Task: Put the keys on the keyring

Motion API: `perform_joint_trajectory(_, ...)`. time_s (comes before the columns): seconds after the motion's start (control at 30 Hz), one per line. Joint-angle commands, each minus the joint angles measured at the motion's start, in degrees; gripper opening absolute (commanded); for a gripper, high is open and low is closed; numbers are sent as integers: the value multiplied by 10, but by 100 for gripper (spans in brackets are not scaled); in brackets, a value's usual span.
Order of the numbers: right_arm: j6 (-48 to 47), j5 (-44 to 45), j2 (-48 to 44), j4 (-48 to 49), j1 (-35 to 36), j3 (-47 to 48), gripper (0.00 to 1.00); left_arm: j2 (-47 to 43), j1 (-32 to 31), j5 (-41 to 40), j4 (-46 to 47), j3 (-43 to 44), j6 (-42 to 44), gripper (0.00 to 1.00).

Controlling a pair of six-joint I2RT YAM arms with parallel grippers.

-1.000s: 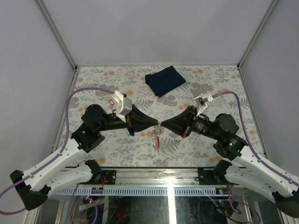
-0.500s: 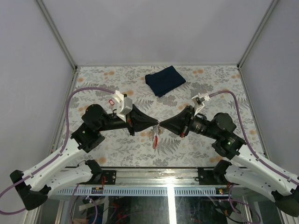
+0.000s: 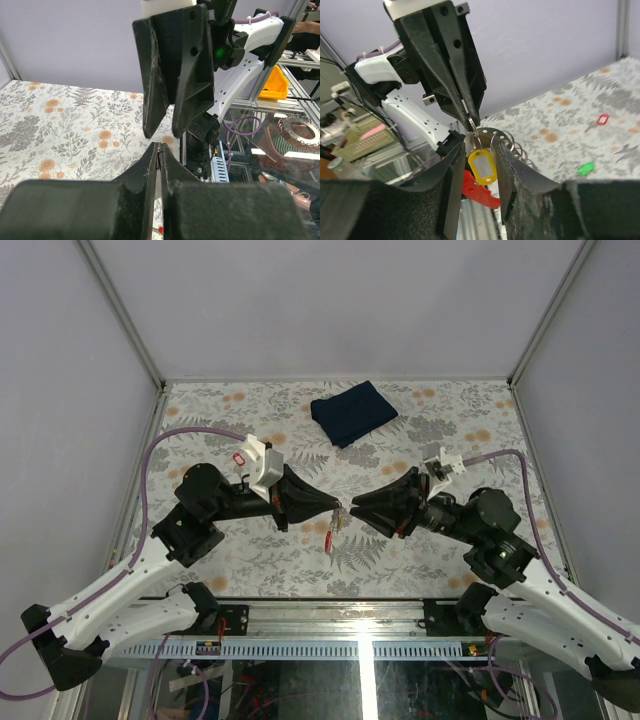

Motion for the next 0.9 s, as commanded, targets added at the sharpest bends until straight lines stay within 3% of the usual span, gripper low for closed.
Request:
perform_joint_trajectory(0.0,-132,5,-38,30,0,-2,39,-9,-3,17,37,25,-1,0)
perform_joint_trajectory(0.33,-238,-73,-24,179,-1,-51,41,1,-3,53,43,37,-11,0)
perform_joint_trajectory(0.87,-191,-121,25,261,0,-56,32,6,-3,66,39,41,-13,0)
